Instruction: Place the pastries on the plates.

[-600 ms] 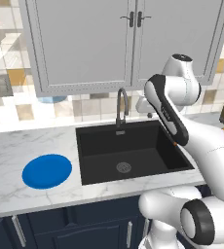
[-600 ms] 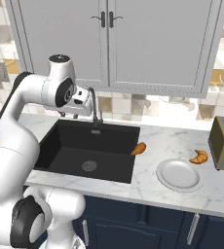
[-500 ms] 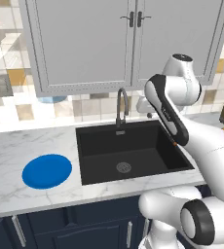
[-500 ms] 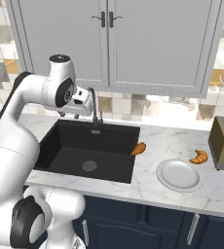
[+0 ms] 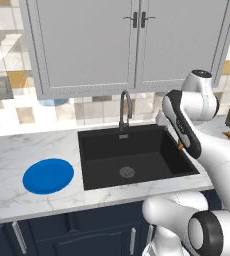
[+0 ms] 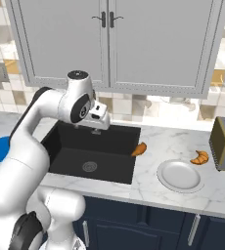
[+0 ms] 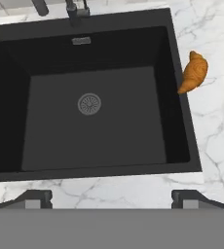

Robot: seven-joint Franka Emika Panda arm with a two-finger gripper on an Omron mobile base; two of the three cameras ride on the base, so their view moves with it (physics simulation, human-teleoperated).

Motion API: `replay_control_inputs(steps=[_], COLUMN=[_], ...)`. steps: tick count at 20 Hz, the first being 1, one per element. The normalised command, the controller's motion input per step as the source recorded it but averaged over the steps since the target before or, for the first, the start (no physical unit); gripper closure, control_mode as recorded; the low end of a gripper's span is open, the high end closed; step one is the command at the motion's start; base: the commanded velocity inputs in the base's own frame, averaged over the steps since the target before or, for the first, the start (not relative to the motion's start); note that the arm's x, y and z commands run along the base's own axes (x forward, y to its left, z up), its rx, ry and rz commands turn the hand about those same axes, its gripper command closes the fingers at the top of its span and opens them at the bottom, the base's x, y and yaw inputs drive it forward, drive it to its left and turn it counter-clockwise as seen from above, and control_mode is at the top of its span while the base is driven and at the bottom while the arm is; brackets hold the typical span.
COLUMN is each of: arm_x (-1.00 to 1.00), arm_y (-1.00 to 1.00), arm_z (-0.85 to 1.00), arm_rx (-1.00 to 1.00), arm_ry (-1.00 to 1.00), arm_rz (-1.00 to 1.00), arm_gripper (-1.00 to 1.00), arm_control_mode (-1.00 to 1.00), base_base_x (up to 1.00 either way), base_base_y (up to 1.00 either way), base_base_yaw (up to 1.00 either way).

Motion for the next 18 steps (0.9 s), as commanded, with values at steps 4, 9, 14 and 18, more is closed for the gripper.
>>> replay_control_inputs(steps=[4,9,14,18], arm_x=[-0.01,0.17,0.28,0.33], arm_y=[-0.91,-0.90,-0.73,-0.47], arm_z=[-0.28,-0.16,-0.30,-0.29], arm_rx=[0.04,0.10,0.09,0.02], arm_ry=[0.14,0.21,0.14,0.02], arm_rz=[-0.13,-0.14,-0.09,-0.06], arm_gripper=[-1.00,-1.00,-1.00,-1.00], arm_control_mode=[-1.00,-1.00,-1.00,-1.00], base_base_x=[0.00,0.00,0.00,0.00], base_base_y=[0.00,0.00,0.00,0.00], base_base_yaw=[0.00,0.00,0.00,0.00])
